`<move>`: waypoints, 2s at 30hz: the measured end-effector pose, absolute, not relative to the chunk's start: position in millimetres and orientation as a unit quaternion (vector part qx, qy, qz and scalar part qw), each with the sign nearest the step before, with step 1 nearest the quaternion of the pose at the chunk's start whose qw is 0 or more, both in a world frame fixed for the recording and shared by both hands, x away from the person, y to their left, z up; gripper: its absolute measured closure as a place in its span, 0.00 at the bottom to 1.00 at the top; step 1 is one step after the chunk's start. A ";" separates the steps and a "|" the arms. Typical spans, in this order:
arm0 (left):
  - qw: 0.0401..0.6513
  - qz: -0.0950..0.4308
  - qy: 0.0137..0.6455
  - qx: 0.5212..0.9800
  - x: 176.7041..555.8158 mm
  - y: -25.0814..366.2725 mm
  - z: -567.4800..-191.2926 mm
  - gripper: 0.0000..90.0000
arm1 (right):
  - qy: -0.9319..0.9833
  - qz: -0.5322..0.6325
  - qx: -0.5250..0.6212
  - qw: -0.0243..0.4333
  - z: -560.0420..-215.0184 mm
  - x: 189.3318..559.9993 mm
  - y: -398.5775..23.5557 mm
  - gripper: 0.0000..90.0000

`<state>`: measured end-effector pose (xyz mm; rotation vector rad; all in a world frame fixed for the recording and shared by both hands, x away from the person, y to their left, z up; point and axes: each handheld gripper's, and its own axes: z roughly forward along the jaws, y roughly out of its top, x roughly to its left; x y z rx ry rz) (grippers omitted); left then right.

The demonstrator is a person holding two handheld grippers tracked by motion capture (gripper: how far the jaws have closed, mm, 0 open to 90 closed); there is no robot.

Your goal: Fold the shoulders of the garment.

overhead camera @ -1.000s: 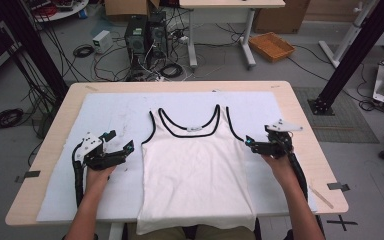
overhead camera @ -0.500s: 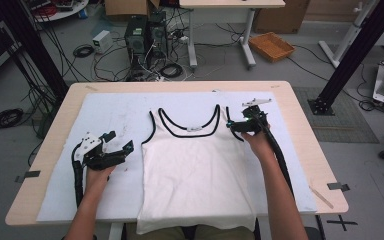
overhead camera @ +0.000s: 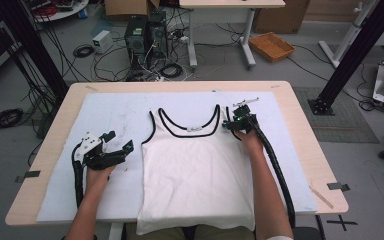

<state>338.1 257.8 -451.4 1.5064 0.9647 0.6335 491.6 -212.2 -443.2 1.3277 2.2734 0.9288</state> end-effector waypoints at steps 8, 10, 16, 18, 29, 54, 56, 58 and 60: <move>0.584 0.269 0.415 0.644 338.0 258.3 -451.4 0.16 | 0.803 0.339 0.464 0.160 -443.1 489.9 -204.2 0.90; 0.584 0.270 0.414 0.644 338.1 258.9 -451.5 0.16 | 0.805 0.340 0.462 0.154 -442.4 489.2 -203.4 0.94; 0.586 0.267 0.415 0.643 338.1 259.2 -451.6 0.16 | 0.800 0.374 0.441 0.159 -429.5 480.9 -208.4 0.95; 0.585 0.267 0.415 0.643 338.0 259.0 -451.5 0.16 | 0.804 0.384 0.425 0.160 -423.6 475.3 -209.3 0.95; 0.585 0.265 0.416 0.644 337.9 259.2 -451.5 0.16 | 0.811 0.440 0.341 0.177 -408.7 428.1 -217.4 0.95; 0.583 0.264 0.421 0.643 338.2 259.2 -451.5 0.16 | 0.797 0.403 0.414 0.178 -421.7 429.8 -213.6 0.49; 0.585 0.264 0.420 0.642 338.1 259.0 -451.5 0.16 | 0.801 0.385 0.428 0.161 -427.5 440.9 -210.5 0.48; 0.584 0.264 0.419 0.644 337.8 258.7 -451.4 0.16 | 0.803 0.380 0.436 0.145 -432.9 448.2 -210.0 0.59; 0.583 0.264 0.418 0.645 337.6 258.5 -451.4 0.16 | 0.807 0.389 0.430 0.115 -436.7 450.8 -211.7 0.84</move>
